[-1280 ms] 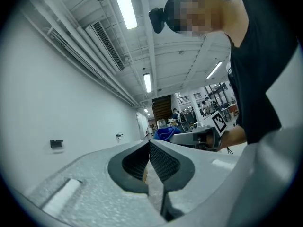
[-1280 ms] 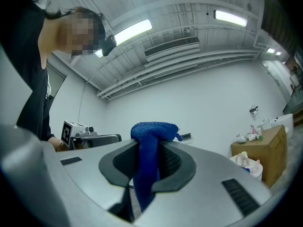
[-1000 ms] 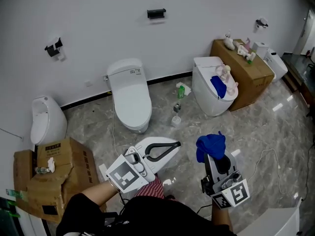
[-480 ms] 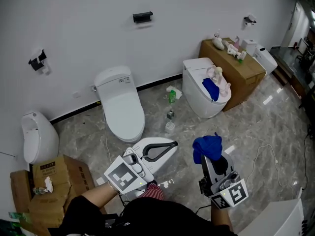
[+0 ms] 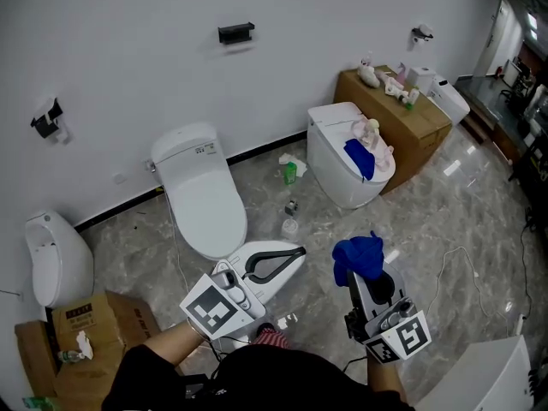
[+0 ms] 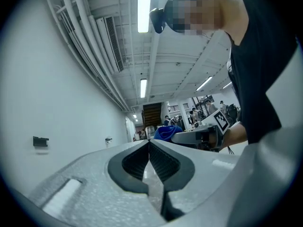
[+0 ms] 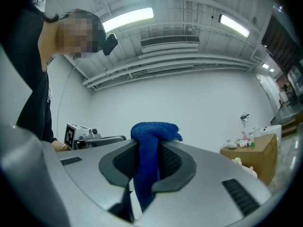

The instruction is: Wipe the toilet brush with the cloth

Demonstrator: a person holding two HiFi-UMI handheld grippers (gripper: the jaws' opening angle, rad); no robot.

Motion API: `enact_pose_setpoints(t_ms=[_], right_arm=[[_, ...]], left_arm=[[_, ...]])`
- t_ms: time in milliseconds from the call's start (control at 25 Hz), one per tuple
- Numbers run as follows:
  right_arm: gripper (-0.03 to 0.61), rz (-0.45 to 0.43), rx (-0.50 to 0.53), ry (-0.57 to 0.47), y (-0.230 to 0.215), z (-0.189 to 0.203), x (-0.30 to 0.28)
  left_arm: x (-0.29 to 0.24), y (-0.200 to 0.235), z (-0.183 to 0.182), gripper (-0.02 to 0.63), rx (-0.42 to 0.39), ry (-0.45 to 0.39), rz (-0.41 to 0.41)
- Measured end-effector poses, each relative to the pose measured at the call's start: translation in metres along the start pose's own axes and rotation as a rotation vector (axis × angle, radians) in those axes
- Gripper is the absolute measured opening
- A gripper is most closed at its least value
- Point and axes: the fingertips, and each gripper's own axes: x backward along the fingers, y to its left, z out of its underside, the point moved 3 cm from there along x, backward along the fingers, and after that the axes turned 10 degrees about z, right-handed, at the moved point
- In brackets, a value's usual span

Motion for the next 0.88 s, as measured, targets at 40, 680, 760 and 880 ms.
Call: enact_pose_setpoints(t_ms=[40,680,760,880], right_arm=[[0.078,0.003,0.002,-0.001,0.001,0.001,-0.005],[0.078,0.037,-0.004,0.027,0.005,0.022,-0.063],[0.078,0.037,-0.006,0.032,0.001,0.024,-0.069],[0.078,0.029,-0.01,0.039,-0.006,0.03,-0.074]], left_arm=[[0.002,0.004,0.002,0.006,-0.001,0.0,0.005],[0.032,0.064,0.025,0.006,0.041,0.009,0.002],[0.031,0.069,0.029,0.006,0.045,0.011,0.0],[0.028,0.074,0.035,0.006,0.045,0.025,-0.005]])
